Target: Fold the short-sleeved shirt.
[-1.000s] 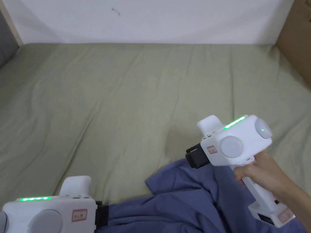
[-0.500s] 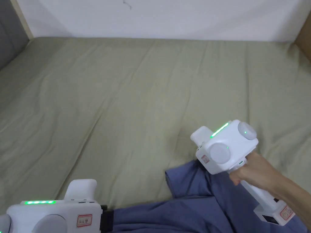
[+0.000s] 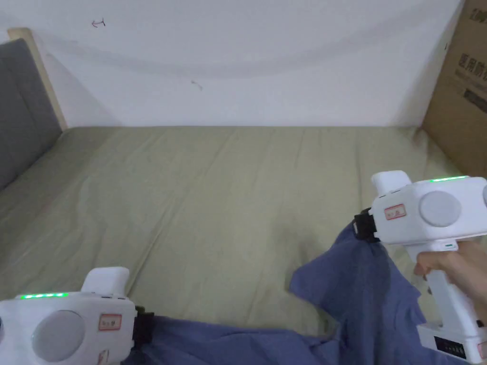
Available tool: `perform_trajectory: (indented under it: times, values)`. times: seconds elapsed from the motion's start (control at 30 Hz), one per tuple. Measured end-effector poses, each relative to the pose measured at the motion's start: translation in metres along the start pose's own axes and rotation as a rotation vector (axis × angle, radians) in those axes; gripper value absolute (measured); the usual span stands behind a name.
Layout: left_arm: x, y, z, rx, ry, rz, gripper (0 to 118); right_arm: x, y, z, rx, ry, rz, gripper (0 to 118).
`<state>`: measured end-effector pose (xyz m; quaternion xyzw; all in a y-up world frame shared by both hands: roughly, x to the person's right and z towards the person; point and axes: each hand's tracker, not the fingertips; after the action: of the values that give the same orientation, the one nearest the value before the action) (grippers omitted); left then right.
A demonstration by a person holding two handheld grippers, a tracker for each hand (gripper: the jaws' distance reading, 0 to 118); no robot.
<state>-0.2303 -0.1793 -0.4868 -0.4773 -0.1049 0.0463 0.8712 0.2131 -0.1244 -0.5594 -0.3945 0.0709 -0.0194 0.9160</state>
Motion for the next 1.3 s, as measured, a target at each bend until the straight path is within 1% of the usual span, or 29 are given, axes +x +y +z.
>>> perform_trajectory:
  times: [0.03, 0.13, 0.23, 0.3, 0.37, 0.43, 0.5, 0.53, 0.63, 0.67, 0.73, 0.8, 0.9, 0.97, 1.07, 1.17, 1.23, 1.3]
  values:
    - [0.001, 0.004, 0.008, 0.022, 0.01, -0.005, 6, 0.006, 0.003, 0.018, 0.042, -0.014, -0.016, 0]
    - [-0.003, 0.016, 0.039, 0.104, 0.086, -0.031, 6, 0.021, 0.007, 0.078, 0.134, -0.088, -0.016, 0]
    - [-0.008, 0.027, 0.072, 0.175, 0.095, -0.015, 6, 0.038, 0.005, 0.135, 0.21, -0.113, -0.063, 0]
    - [-0.007, 0.033, 0.091, 0.216, 0.1, -0.007, 6, 0.045, 0.0, 0.161, 0.248, -0.144, -0.079, 0]
    - [-0.006, 0.037, 0.106, 0.253, 0.127, -0.024, 6, 0.053, -0.006, 0.183, 0.269, -0.149, -0.113, 0]
    - [-0.005, 0.042, 0.117, 0.278, 0.125, -0.026, 6, 0.059, -0.012, 0.196, 0.291, -0.13, -0.138, 0]
    - [-0.005, 0.048, 0.126, 0.295, 0.115, -0.018, 6, 0.062, -0.018, 0.21, 0.319, -0.14, -0.171, 0]
    - [-0.003, 0.05, 0.13, 0.307, 0.113, -0.029, 6, 0.063, -0.018, 0.209, 0.315, -0.138, -0.171, 0]
    - [0.011, 0.057, 0.139, 0.361, 0.22, -0.131, 6, 0.064, -0.019, 0.217, 0.33, -0.116, -0.207, 0]
    - [0.013, 0.06, 0.142, 0.376, 0.229, -0.14, 6, 0.063, -0.016, 0.216, 0.334, -0.106, -0.212, 0]
    - [0.014, 0.071, 0.148, 0.382, 0.212, -0.119, 6, 0.06, -0.007, 0.217, 0.347, -0.124, -0.226, 0]
    - [0.012, 0.087, 0.156, 0.419, 0.19, -0.067, 6, 0.061, 0.01, 0.217, 0.355, -0.119, -0.241, 0]
    - [0.013, 0.12, 0.163, 0.442, 0.204, -0.072, 6, 0.064, 0.042, 0.221, 0.383, -0.103, -0.261, 0]
    - [0.016, 0.149, 0.17, 0.453, 0.203, -0.086, 6, 0.065, 0.068, 0.223, 0.404, -0.112, -0.265, 0]
    - [0.024, 0.199, 0.19, 0.51, 0.186, -0.093, 6, 0.066, 0.116, 0.229, 0.422, -0.123, -0.269, 0]
    - [0.035, 0.252, 0.209, 0.598, 0.262, -0.122, 6, 0.068, 0.172, 0.236, 0.466, -0.121, -0.274, 0]
    - [0.037, 0.283, 0.218, 0.635, 0.271, -0.111, 6, 0.07, 0.203, 0.24, 0.503, -0.102, -0.296, 0]
    - [0.038, 0.317, 0.226, 0.657, 0.26, -0.089, 6, 0.067, 0.236, 0.244, 0.526, -0.108, -0.273, 0]
